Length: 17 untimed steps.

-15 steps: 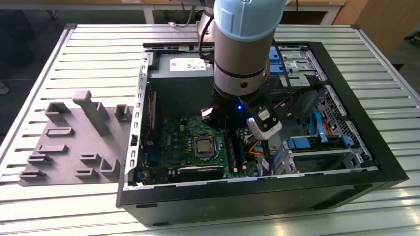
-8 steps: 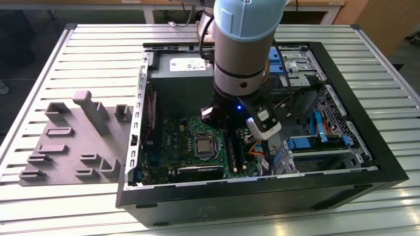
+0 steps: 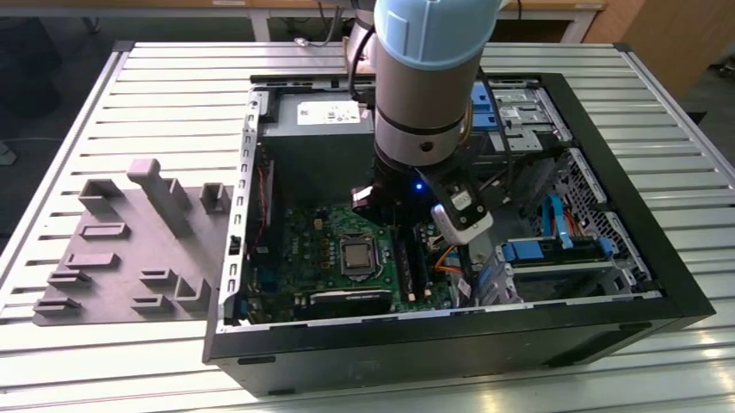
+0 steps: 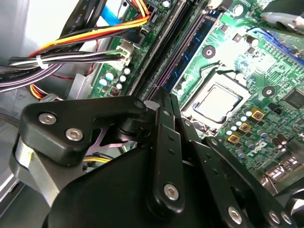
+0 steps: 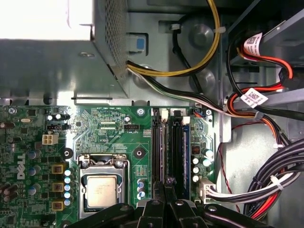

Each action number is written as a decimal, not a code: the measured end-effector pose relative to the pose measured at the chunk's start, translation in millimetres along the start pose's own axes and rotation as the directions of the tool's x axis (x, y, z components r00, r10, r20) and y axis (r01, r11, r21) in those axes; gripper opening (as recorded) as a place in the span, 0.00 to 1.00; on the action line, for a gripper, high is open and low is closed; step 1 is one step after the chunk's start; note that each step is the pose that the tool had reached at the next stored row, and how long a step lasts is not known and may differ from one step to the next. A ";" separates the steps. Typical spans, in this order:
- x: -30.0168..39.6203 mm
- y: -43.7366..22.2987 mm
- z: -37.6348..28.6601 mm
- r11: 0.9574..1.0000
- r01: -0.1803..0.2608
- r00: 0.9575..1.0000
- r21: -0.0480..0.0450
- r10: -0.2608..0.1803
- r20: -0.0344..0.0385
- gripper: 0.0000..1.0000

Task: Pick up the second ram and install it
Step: 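Insert the second ram into the second slot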

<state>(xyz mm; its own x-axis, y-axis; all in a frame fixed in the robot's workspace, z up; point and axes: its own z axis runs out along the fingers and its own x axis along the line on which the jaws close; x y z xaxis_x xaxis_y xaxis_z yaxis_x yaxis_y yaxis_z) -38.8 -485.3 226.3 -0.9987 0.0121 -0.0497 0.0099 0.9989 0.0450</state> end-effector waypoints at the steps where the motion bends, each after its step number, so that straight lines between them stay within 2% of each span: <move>1: 0.0 0.0 0.0 1.000 -0.002 1.000 0.000 0.002 0.000 0.11; 17: -1.4 -0.2 1.5 1.000 -0.011 1.000 0.000 0.011 0.000 0.11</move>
<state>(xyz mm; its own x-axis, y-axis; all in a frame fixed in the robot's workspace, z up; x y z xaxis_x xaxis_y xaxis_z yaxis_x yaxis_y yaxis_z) -37.3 -485.4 224.9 -0.9985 0.0229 -0.0497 0.0206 0.9988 0.0451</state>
